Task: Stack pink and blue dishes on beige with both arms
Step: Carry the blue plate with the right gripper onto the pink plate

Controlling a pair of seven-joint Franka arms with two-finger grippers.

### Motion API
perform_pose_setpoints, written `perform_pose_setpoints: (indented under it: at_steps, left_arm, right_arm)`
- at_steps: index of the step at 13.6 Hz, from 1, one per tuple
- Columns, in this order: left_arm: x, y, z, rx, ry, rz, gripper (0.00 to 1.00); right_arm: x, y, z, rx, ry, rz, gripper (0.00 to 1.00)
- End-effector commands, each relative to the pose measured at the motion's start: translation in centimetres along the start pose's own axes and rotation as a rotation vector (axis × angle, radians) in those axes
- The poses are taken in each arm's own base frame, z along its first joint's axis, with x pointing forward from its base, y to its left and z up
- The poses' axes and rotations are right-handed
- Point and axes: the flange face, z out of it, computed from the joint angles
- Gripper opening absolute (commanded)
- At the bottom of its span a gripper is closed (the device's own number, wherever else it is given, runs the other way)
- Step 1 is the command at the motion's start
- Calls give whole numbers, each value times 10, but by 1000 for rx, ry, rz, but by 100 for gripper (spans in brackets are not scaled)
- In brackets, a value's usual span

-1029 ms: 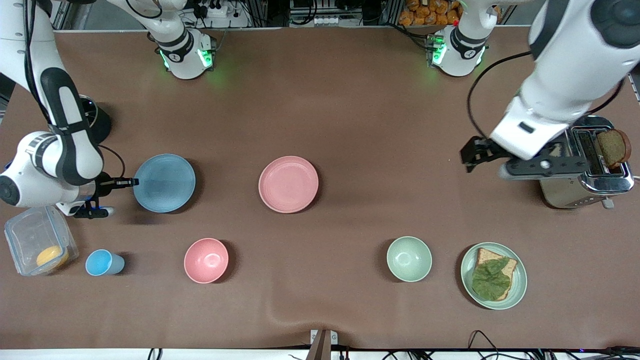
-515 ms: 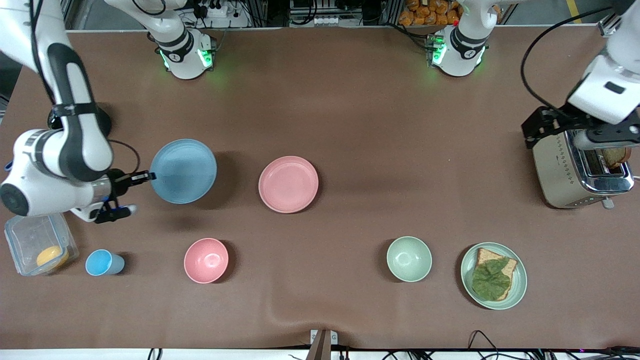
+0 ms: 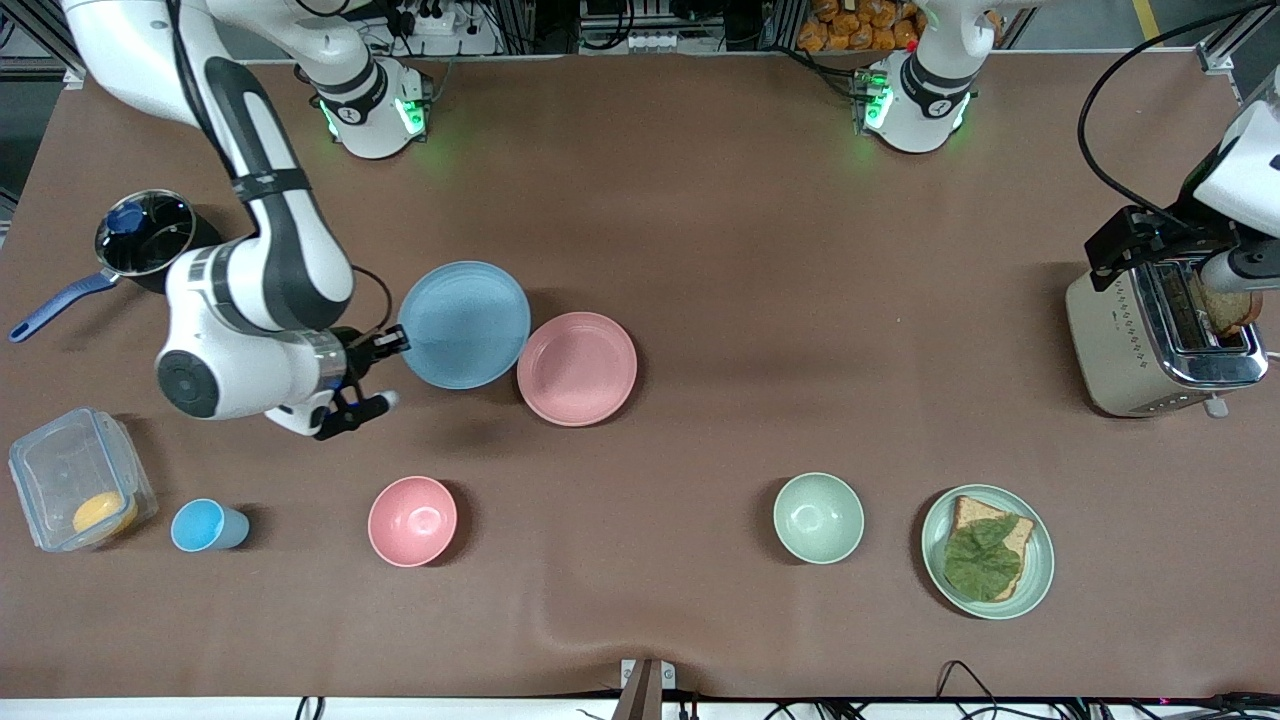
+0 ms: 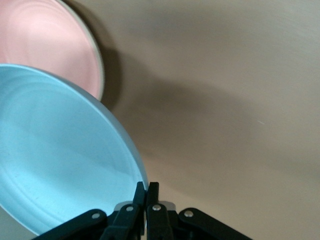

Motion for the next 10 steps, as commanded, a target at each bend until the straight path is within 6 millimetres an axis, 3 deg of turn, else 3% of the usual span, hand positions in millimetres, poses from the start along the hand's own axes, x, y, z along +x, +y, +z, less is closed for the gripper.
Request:
perform_pose_setpoints:
  at_steps: [1, 3, 5, 10]
  left_arm:
    - [-9, 1, -5, -26, -8, 10, 100]
    - [-10, 2, -5, -56, -16, 2, 100]
    - [-10, 3, -3, -56, -22, 4, 100]
    - [-8, 3, -1, -57, -22, 9, 100]
  right_arm:
    - [18, -46, 24, -13, 29, -5, 0]
    - [32, -73, 54, -9, 25, 3, 0]
    - [46, -86, 76, 9, 66, 2, 0]
    - [63, -80, 97, -9, 124, 11, 0]
